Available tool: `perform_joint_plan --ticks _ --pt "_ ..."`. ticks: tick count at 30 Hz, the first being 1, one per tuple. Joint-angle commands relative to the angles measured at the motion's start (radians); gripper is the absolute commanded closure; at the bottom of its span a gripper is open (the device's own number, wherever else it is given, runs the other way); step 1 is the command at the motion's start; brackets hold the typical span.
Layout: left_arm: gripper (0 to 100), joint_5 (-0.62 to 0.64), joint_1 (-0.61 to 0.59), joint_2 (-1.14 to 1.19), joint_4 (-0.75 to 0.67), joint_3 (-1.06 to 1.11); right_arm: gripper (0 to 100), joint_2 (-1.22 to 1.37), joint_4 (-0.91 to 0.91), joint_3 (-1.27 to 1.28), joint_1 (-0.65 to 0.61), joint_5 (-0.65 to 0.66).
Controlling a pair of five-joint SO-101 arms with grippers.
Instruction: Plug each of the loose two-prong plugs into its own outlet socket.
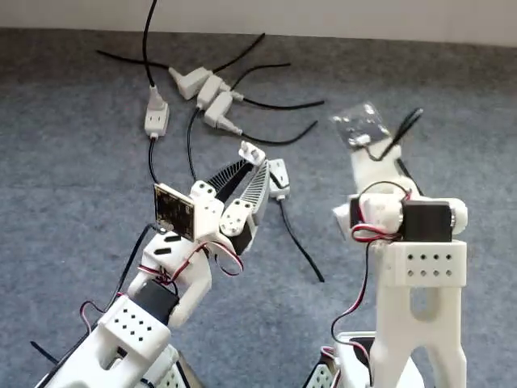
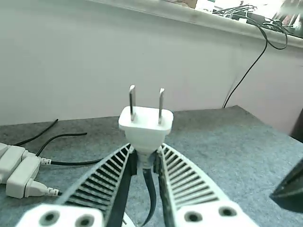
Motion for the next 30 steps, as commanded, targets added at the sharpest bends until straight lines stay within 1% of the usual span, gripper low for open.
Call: perform_joint_plan --ticks 1,4,8,10,13,20,24,30 --pt "100 0.003 0.013 -0.021 -0.031 0.004 99.1 -0.031 -0.007 -0.170 -0.128 -0.009" --pt "100 0.003 0.038 -0.021 -0.068 0.033 99.1 -0.031 -0.007 -0.268 -0.216 -0.009" --pt "100 -0.006 0.096 -0.021 -0.189 0.108 99.1 -0.031 -0.007 -0.346 -0.331 -0.009" --pt "100 -0.068 0.117 -0.021 -0.222 0.130 99.1 -0.031 -0.007 -0.364 -0.381 -0.009" --pt "100 -0.133 0.140 -0.021 -0.230 0.142 99.1 -0.031 -0.013 -0.367 -0.456 -0.009" --pt "100 -0.132 0.134 -0.021 -0.229 0.140 99.1 -0.024 -0.016 -0.351 -0.598 -0.043" --pt "100 -0.132 0.137 -0.027 -0.229 0.140 99.1 -0.019 -0.073 -0.286 -0.601 -0.038" --pt "100 -0.132 0.136 -0.027 -0.229 0.140 99.1 -0.019 -0.274 -0.077 -0.443 -0.035"
